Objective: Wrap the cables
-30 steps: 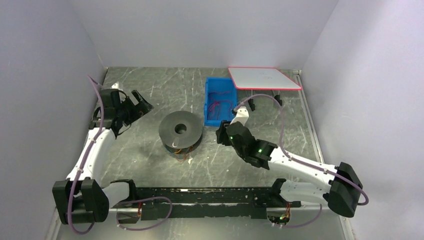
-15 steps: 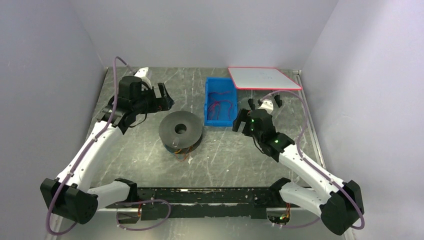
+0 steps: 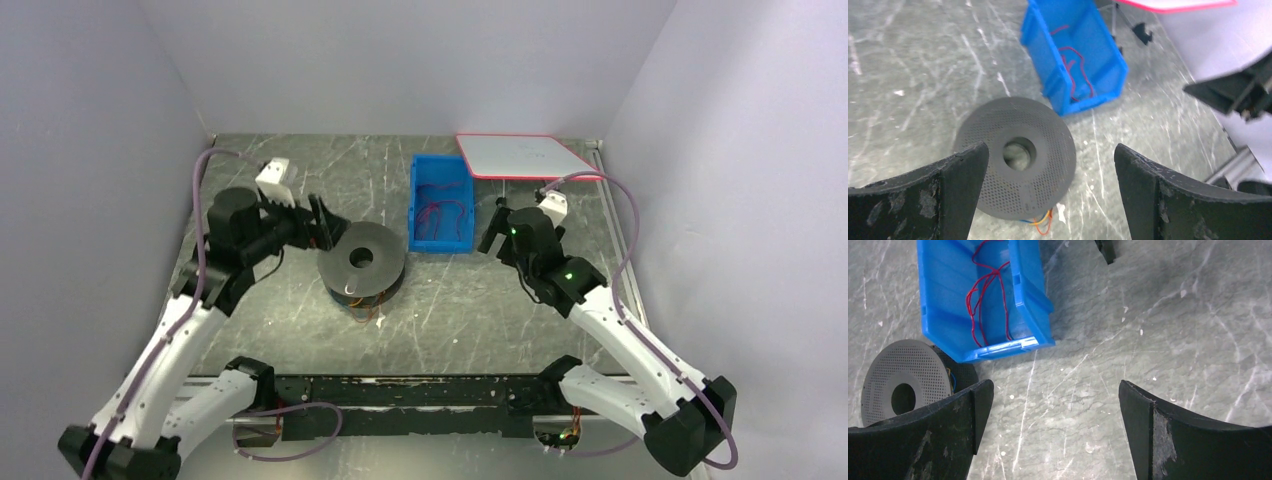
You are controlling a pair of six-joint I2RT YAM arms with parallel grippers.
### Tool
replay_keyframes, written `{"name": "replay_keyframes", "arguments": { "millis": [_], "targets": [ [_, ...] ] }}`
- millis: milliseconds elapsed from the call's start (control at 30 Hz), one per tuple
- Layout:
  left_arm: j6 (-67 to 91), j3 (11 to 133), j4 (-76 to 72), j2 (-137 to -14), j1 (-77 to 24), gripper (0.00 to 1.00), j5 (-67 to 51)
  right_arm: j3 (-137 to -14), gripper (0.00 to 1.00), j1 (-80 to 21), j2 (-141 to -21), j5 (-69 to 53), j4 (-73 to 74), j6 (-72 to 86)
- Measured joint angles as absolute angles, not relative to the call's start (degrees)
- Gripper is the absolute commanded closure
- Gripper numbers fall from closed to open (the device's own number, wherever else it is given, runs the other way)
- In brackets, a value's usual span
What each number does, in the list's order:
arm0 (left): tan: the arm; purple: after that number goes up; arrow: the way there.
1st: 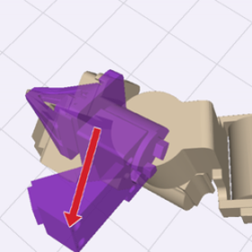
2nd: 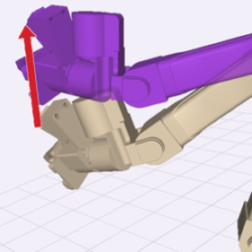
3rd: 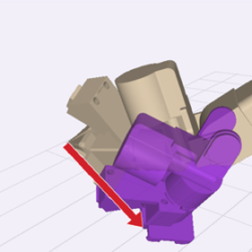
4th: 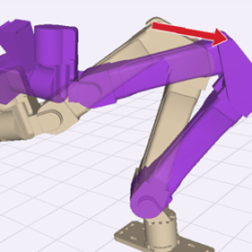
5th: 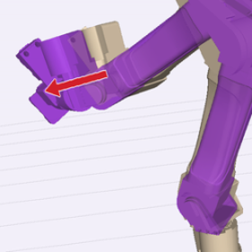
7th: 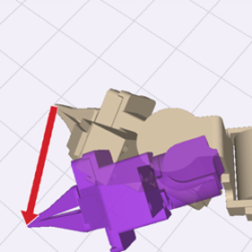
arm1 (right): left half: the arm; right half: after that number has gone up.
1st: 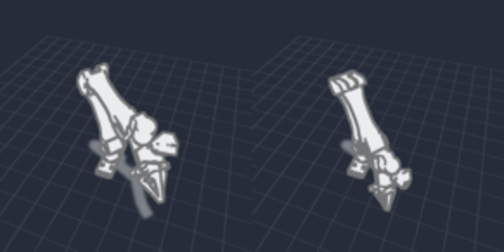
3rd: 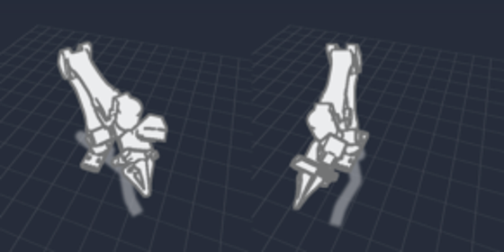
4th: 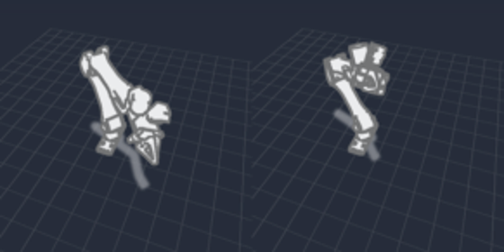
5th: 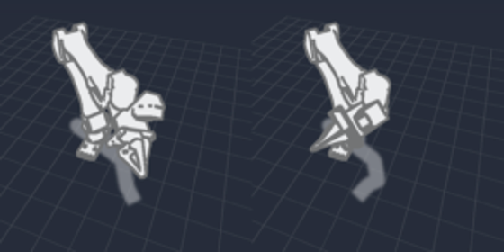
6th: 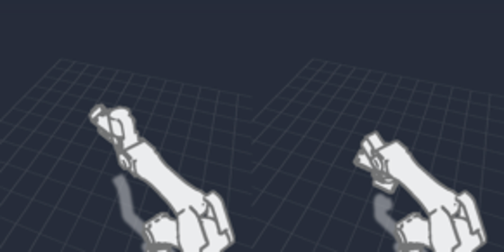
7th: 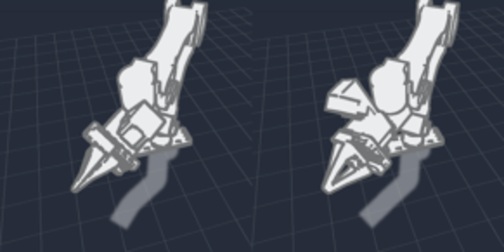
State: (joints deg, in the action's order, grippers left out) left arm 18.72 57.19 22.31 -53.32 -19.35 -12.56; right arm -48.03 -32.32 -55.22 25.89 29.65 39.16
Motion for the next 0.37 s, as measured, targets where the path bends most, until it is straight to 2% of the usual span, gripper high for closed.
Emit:
{"name": "replay_keyframes", "arguments": {
  "millis": [133, 367],
  "targets": [
    [17.1, 49.8, 19.9, -47.2, -19.5, 0.01, -17.8, -48.8, 0.0, -32.3, -53.3, 25.5, 31.0, 36.1],
    [15.6, 49.7, 19.1, -50.6, -19.5, 0.0, -20.2, -50.1, 0.0, -32.3, -47.9, 20.7, 31.4, 28.6]
  ]
}}
